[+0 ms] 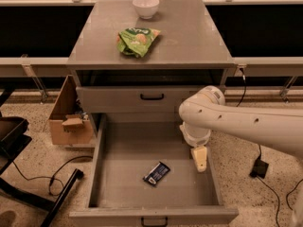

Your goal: Pick rxbar blueberry from middle drawer and place on counter

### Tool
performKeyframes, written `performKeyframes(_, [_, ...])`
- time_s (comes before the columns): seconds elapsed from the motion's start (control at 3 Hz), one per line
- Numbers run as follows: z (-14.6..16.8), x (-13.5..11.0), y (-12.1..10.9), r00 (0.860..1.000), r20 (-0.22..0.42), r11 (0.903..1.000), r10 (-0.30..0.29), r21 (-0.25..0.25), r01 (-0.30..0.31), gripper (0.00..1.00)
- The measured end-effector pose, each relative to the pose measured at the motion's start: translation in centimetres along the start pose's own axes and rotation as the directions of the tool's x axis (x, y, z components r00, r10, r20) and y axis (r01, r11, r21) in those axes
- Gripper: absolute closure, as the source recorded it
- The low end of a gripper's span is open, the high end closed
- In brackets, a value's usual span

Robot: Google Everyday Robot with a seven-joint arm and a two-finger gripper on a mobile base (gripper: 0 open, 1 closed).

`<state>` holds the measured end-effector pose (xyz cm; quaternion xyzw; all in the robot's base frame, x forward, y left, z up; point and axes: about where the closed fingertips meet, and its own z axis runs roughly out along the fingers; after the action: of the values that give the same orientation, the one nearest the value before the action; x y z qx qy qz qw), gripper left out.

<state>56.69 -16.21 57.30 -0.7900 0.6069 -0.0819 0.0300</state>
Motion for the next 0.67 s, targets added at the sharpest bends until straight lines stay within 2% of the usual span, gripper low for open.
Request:
performKeyframes(0.33, [4.3,-1.0,-1.2,0.996,0.041,0.9971,-0.076,-0.001,0.076,0.00])
performKeyframes(0.67, [8.9,-2.0,-1.9,0.980,0.085,0.9835,-0.180,0.027,0.179,0.00])
